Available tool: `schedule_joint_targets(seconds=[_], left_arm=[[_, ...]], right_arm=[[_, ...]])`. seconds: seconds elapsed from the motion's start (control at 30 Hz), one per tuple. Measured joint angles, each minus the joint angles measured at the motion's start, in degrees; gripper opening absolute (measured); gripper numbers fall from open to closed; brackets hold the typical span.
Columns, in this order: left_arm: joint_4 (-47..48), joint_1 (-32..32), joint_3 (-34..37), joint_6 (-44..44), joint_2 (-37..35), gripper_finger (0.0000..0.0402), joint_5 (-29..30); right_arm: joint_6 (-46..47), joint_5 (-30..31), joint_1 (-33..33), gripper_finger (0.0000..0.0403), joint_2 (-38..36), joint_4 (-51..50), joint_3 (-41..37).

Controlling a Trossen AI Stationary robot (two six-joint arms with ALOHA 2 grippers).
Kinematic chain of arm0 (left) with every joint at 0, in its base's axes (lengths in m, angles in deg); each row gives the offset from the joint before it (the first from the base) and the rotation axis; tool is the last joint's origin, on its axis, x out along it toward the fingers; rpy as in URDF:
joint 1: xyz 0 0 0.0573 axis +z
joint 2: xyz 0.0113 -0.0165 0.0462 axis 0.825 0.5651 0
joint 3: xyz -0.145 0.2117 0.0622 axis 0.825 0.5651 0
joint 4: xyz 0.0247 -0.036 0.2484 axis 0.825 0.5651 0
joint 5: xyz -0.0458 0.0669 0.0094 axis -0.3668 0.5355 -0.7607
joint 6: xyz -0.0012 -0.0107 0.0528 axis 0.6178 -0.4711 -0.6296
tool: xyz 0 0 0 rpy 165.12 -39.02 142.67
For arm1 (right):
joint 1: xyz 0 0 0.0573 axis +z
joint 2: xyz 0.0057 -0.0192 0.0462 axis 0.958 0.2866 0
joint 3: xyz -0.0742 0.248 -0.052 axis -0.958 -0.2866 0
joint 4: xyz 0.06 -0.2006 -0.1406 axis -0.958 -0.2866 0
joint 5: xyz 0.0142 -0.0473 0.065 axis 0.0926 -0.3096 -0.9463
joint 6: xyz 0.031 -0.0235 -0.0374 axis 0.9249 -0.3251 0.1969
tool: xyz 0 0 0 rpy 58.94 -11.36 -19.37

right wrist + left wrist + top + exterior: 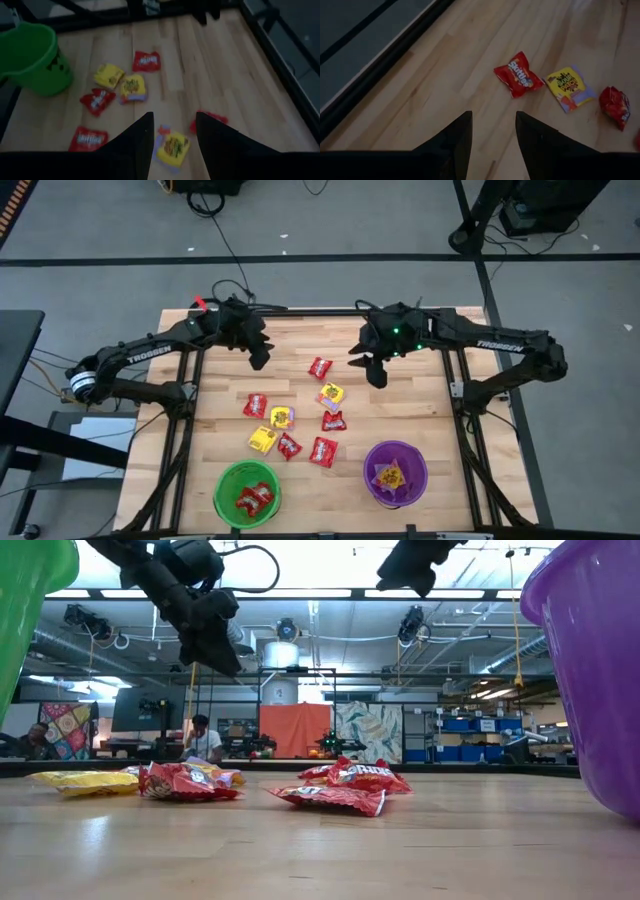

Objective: Sort candy by brand, put in halloween buckets
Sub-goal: Put the yellow candy into the purple bucket

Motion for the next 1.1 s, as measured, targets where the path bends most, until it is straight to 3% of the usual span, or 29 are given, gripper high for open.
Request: schedule_joint_targets(seconds=[0.17, 0.27, 0.43, 0.63, 0.8, 1.1], left_arm=[[0.05, -0.8, -0.01, -0.37, 0.01, 0.0156, 0.02], [-0.23, -0.84, -0.01, -1.77, 0.02, 0.0156, 0.02], [-0.93, -0.84, 0.0, -3.32, 0.02, 0.0156, 0.02], [-0.95, -1.01, -0.01, -3.41, 0.02, 0.0156, 0.05], [-1.34, -1.12, 0.01, -3.46, 0.02, 0.0156, 0.02], [-1.39, -1.12, -0.01, -4.79, 0.02, 0.0156, 0.03]], right_arm=[[2.58, -0.97, 0.48, 0.0158, 3.6, 8.76, -7.37], [2.69, -1.34, 0.1, 0.0158, 7.21, 8.61, -10.04], [4.45, -2.97, -0.52, 0.0158, 12.0, 10.79, -10.42], [4.56, -11.01, -0.3, 0.0158, 16.95, 19.74, -10.02], [5.45, -9.08, 0.23, 0.0158, 22.21, 24.78, -10.02], [8.15, -9.0, 0.59, 0.0158, 27.68, 17.01, -10.02]])
